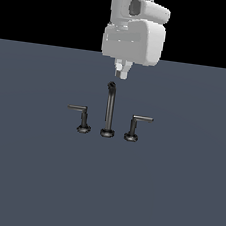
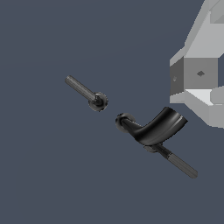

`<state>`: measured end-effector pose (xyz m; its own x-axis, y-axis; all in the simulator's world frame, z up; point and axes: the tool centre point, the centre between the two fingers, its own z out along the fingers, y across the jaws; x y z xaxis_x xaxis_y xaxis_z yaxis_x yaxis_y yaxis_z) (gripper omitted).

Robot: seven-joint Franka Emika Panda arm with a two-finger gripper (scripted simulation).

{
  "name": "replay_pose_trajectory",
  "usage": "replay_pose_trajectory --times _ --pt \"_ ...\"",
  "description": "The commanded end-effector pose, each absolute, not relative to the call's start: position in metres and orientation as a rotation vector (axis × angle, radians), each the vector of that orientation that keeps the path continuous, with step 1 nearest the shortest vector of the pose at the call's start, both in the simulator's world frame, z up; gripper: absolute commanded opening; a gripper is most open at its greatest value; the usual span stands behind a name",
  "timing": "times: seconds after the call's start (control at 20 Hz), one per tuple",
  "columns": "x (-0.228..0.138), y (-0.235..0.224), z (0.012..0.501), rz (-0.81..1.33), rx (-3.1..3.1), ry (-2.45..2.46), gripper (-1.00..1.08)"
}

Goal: Turn on the faucet by rotating a designated handle.

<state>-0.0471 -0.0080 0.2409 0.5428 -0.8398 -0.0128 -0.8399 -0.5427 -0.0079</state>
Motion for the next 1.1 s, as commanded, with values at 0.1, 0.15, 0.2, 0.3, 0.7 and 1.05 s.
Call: replay_pose_trajectory --times 0.1,0.15,0.2,0.3,0.7,1.05 --pt "-0.025 -0.025 0.211 0.008 -2.651 1.666 -1.0" --pt "-0.021 -0.029 0.204 0.008 -2.628 1.704 -1.0" --pt "-0.016 -0.034 0.197 0.007 -2.604 1.743 -1.0" --pt "-0.007 -0.044 0.182 0.005 -2.552 1.821 -1.0" --pt "0.02 -0.084 0.132 0.0 -2.348 2.086 -1.0" --pt "0.032 -0.11 0.104 -0.001 -2.216 2.229 -1.0"
